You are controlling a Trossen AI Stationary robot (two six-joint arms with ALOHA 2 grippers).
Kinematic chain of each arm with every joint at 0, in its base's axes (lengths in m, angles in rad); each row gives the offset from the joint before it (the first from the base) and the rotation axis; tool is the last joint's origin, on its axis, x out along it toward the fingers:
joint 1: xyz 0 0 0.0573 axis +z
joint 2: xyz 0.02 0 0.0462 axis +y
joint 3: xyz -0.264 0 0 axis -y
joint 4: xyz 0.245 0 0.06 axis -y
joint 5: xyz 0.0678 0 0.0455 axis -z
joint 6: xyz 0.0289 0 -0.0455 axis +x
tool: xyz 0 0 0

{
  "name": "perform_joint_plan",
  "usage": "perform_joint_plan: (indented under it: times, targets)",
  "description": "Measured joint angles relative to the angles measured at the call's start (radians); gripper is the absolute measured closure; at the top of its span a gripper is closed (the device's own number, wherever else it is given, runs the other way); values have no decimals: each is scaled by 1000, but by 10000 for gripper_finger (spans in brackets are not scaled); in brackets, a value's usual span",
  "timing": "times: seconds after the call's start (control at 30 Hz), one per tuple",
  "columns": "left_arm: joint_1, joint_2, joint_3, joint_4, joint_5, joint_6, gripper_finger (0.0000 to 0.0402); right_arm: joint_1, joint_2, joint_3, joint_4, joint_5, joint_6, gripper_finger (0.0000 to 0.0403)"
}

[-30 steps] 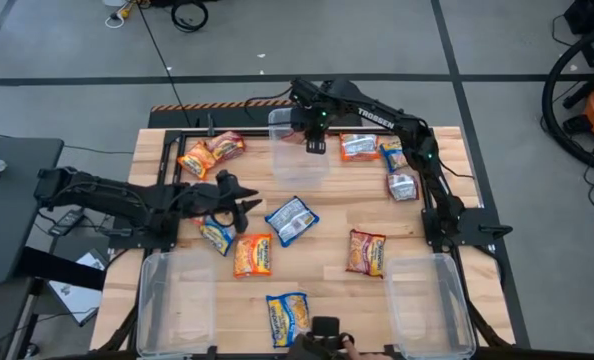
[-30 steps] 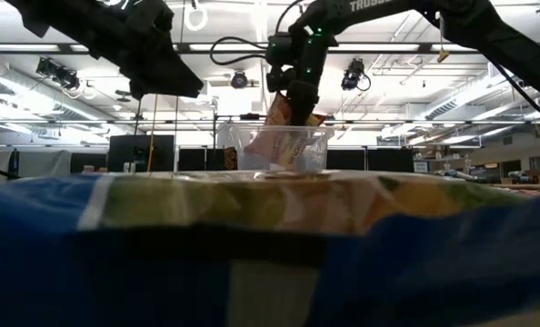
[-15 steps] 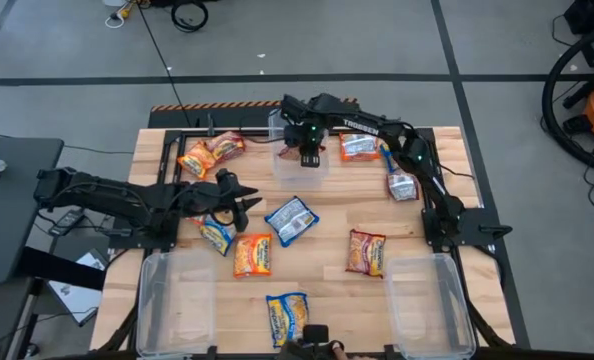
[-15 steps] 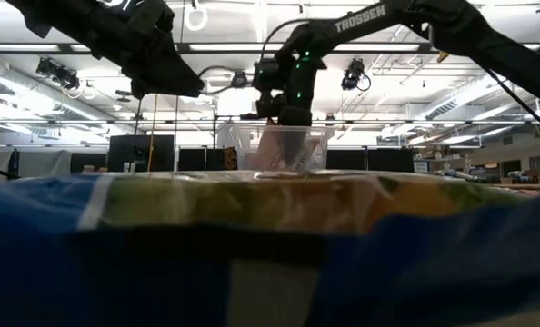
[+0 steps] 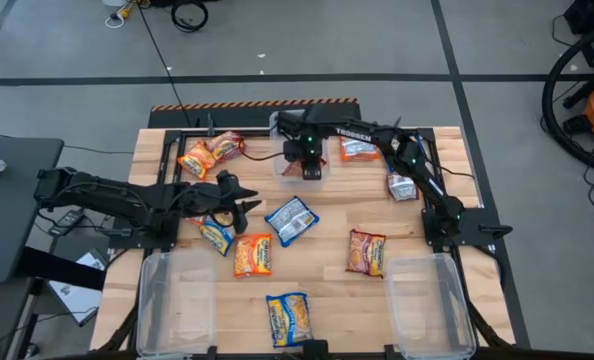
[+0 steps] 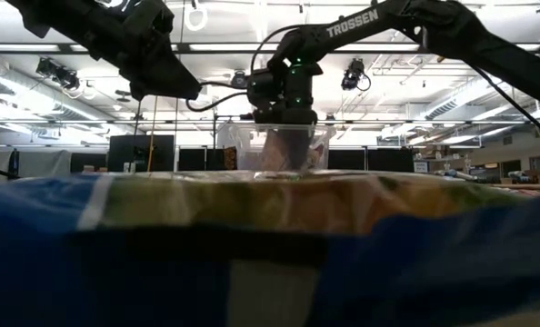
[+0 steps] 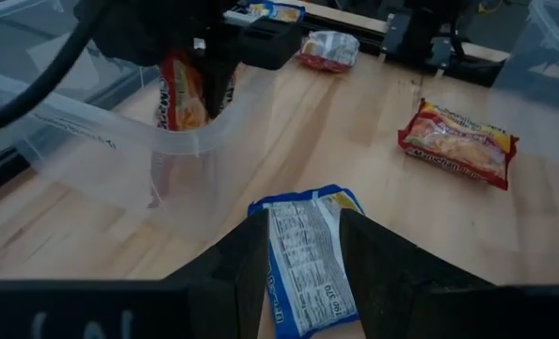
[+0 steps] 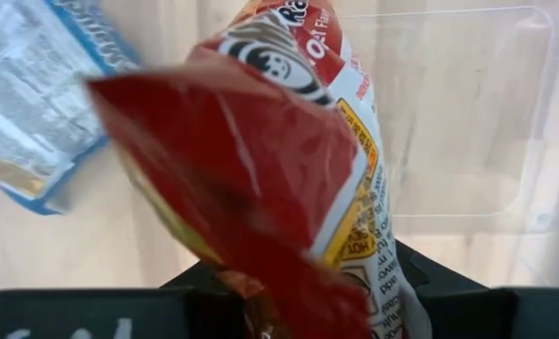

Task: Sort Maruchan noodles
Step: Put the red noodle pack into the top transparent bin

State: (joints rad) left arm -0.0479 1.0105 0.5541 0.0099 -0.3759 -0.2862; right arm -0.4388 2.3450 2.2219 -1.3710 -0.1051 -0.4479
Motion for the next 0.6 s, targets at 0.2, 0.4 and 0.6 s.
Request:
perform_joint_plan:
  times: [0.2, 0.4, 0.6]
  targets:
    - [0, 0, 0, -3, 0, 10, 265, 18, -2, 0, -24, 1, -5, 246]
    - [1, 0, 0, -8, -3, 11, 265, 29, -10, 0, -28, 3, -1, 208]
    - [1, 0, 0, -8, -4, 11, 265, 37, -34, 0, -49, -43, -25, 187]
